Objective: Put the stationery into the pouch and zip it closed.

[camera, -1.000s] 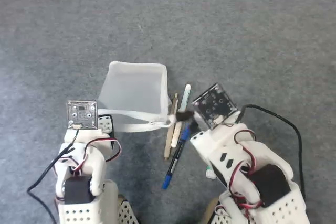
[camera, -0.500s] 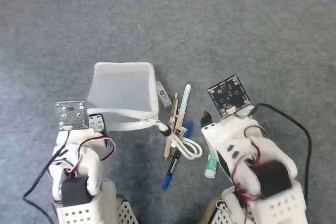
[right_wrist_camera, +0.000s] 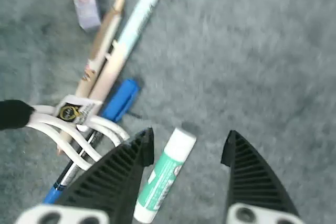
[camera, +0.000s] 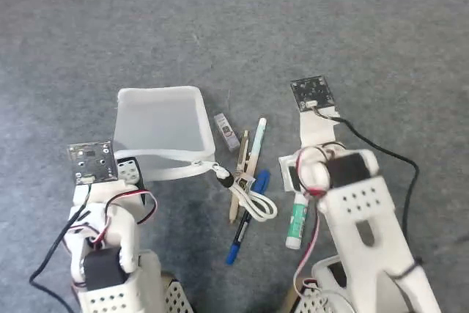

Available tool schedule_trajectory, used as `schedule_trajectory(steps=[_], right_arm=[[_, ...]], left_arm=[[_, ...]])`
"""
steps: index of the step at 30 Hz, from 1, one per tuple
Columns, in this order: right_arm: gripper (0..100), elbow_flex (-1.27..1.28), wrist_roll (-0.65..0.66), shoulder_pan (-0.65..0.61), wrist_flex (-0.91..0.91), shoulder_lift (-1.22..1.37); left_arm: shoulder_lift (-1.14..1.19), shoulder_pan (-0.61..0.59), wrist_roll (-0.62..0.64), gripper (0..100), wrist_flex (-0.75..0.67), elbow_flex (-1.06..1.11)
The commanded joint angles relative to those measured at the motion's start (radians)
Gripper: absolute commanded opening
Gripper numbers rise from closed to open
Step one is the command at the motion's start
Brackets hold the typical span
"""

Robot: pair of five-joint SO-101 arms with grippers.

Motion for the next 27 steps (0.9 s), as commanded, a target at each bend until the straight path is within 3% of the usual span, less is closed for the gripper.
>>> schedule_trajectory(steps=[1,10,27], right_arm=[[21.8,-0.06,-0.026,0.012,0.039,0.054],[21.8,-0.058,-0.032,0.013,0.03,0.246],[21.7,-0.063,-0.031,0.01,-0.148,0.573]], left_arm=[[-0.018,-0.006,0.011,1,0.006,-0.074],[-0.018,-0.006,0.011,1,0.006,-0.074],[-0.018,-0.006,0.011,1,0.006,-0.074]])
